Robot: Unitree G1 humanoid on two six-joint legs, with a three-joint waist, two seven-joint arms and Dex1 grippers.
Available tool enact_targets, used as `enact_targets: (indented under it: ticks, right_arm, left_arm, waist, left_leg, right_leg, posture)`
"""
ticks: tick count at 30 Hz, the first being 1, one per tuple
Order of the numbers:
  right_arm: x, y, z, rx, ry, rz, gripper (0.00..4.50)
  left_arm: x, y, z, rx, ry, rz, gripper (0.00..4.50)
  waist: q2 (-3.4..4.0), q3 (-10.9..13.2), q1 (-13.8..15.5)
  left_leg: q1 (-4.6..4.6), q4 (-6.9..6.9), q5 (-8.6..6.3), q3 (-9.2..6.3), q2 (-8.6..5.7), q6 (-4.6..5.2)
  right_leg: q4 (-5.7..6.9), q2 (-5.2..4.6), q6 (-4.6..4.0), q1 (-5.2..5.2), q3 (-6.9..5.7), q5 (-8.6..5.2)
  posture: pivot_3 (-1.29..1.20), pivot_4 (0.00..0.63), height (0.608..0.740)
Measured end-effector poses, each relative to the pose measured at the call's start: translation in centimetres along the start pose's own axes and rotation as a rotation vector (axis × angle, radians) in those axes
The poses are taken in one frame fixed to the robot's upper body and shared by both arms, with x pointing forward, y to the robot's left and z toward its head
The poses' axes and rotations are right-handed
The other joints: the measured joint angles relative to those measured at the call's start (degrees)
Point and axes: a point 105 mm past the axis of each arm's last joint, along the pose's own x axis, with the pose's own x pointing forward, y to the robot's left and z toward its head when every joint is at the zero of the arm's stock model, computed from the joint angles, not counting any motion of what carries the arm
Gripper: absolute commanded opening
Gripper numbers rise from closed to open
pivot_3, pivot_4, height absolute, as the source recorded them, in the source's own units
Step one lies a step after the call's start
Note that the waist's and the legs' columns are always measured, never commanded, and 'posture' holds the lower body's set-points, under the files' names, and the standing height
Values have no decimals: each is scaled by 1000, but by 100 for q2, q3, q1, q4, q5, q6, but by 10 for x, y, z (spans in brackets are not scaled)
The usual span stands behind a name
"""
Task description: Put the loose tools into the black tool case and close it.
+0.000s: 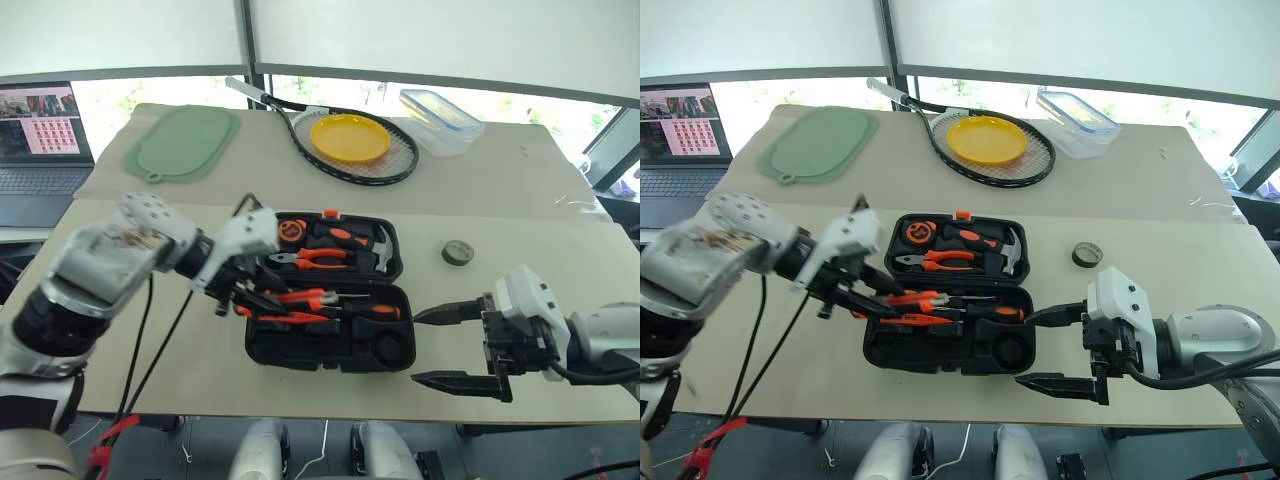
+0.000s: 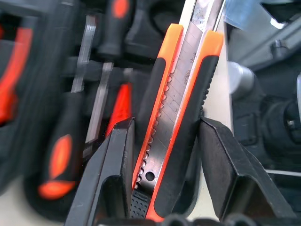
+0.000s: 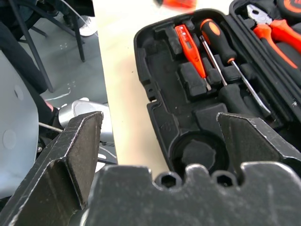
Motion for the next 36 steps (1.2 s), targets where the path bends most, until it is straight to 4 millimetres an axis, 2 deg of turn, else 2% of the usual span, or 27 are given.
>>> enact_targets:
  ticks: [4, 9, 14, 23, 27, 30, 33, 36]
  right_arm:
    - [1, 3, 1, -10, 3, 6, 4500]
    - [1, 3, 0, -6, 3, 1, 4500]
    - [2, 3, -2, 2, 2, -12, 4500]
    - [3, 2, -3, 11, -10, -31, 4500]
    - [3, 1, -3, 11, -14, -36, 4500]
    - [3, 1, -2, 8, -15, -39, 4500]
    - [3, 0, -1, 0, -17, -40, 4500]
    - [3, -1, -1, -5, -15, -44, 4500]
  left_arm:
    - [22, 0, 1, -22, 36, -8, 1576]
    - [37, 4, 1, -51, 79, 5, 1576]
    - [45, 6, 6, -152, 97, -1, 1576]
    - [47, -2, 6, -264, 112, -36, 1576]
    - [42, -6, 6, -210, 119, -6, 1576]
    - [42, 1, -6, -165, 145, 47, 1576]
    - [46, 0, -7, -122, 141, 39, 1576]
    - [47, 0, -6, -151, 131, 29, 1576]
  waist:
    - [0, 0, 12]
    - [0, 0, 9]
    - [0, 0, 10]
    - [0, 0, 2]
    - [-1, 1, 2]
    - [0, 0, 3]
    - [0, 0, 18]
    - [0, 0, 37]
  left_leg:
    - [0, 0, 0, -15, -12, 0]
    - [-1, -1, 1, -27, -23, 1]
    - [-2, -1, 2, -33, -29, 2]
    - [-3, -2, 2, -37, -29, 2]
    - [-4, -2, 2, -38, -30, 2]
    - [-1, -5, 2, -37, -31, 1]
    - [0, -3, 3, -38, -34, 3]
    - [0, -3, 4, -40, -37, 5]
  right_leg:
    - [0, -2, 1, 4, 2, 0]
    - [1, -6, 4, 3, 3, -2]
    - [1, -11, 7, 5, 3, -4]
    - [2, -11, 7, 4, 3, -4]
    - [1, -12, 7, 4, 2, -4]
    - [1, -12, 6, 5, 3, -4]
    - [1, -13, 6, 10, 3, -4]
    - [0, -15, 7, 12, 3, -4]
  posture:
    - [0, 150, 738]
    - [0, 150, 738]
    - [0, 150, 738]
    - [0, 150, 738]
    - [0, 150, 738]
    - [0, 150, 738]
    - [0, 150, 738]
    - [0, 150, 738]
